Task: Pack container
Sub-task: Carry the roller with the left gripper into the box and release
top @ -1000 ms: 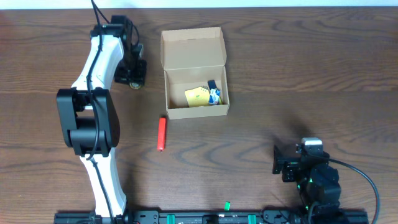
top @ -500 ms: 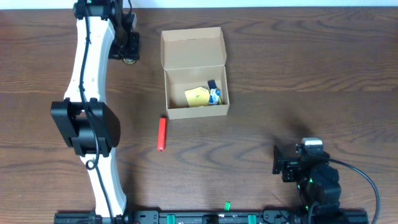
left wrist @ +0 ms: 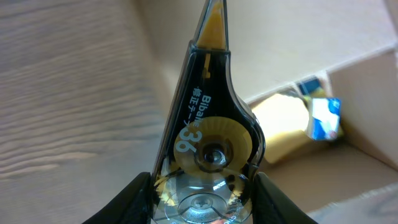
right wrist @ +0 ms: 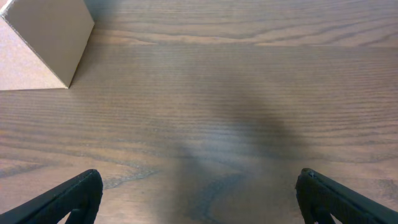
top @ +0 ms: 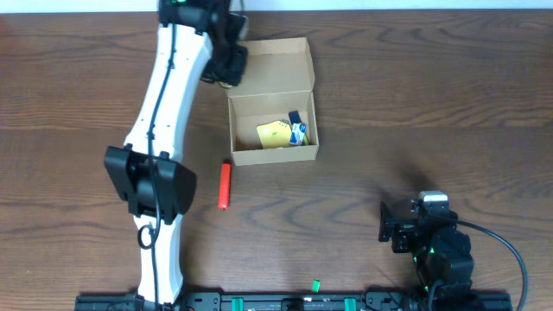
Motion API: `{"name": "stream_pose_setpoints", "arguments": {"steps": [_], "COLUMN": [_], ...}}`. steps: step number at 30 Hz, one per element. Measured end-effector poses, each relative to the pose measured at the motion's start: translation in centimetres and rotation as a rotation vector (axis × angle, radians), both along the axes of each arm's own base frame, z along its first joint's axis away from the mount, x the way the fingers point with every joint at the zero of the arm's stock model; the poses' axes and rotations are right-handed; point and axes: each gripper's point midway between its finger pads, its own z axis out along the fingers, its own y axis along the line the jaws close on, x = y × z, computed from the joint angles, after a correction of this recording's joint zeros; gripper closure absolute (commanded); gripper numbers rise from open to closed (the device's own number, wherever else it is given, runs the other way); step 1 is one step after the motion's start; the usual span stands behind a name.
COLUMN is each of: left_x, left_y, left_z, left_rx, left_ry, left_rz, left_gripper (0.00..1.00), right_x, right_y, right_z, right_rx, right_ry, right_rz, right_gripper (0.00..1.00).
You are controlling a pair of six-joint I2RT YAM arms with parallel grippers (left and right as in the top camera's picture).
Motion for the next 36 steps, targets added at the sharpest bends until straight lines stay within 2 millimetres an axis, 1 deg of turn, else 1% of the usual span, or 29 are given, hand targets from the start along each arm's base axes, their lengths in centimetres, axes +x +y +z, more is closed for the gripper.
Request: {"name": "stream_pose_setpoints", "arguments": {"steps": [2, 7, 10, 14, 16, 19, 21, 25, 30, 36], "left_x": [-0.9, -3.1, -3.9, -4.5, -5.1, -6.0, -6.2, -6.7, -7.0, -7.6], "left_y": [-1.4, -3.6, -4.0, -4.0, -3.7, -3.5, -3.6, -4.0, -4.5, -4.5], "left_z": [-0.1, -0.3, -0.4, -0.8, -1.8, -3.9, -5.3, -7.1, -8.6, -10.1], "left_rx": [0.005, 0.023, 0.03, 0.04, 0.053, 0.074, 0.081, 0.077, 0.054, 0.051], "left_ry": [0.016, 0.067, 0.086, 0.116, 0.154, 0.214, 0.233, 0.263, 0.28, 0.311], "left_rz": [-0.034, -0.096, -0.108, -0.101, -0.098, -0.097, -0.1, -0.108, -0.11, -0.094], "left_gripper": [0.65, 0.64, 0.63, 0.64, 0.64, 0.64, 0.65, 0.64, 0.63, 0.62], "right_x": [0.0, 0.0, 0.0, 0.0, 0.0, 0.0, 0.0, 0.0, 0.0, 0.0], "right_y": [0.0, 0.0, 0.0, 0.0, 0.0, 0.0, 0.0, 0.0, 0.0, 0.0], "right_z": [0.0, 0.0, 0.0, 0.0, 0.0, 0.0, 0.0, 0.0, 0.0, 0.0], "right_rx": [0.0, 0.0, 0.0, 0.0, 0.0, 0.0, 0.0, 0.0, 0.0, 0.0], "right_ry": [0.0, 0.0, 0.0, 0.0, 0.0, 0.0, 0.0, 0.0, 0.0, 0.0], "right_rz": [0.0, 0.0, 0.0, 0.0, 0.0, 0.0, 0.0, 0.0, 0.0, 0.0], "right_gripper": [0.01, 0.01, 0.01, 0.01, 0.01, 0.01, 0.01, 0.01, 0.01, 0.01]}}
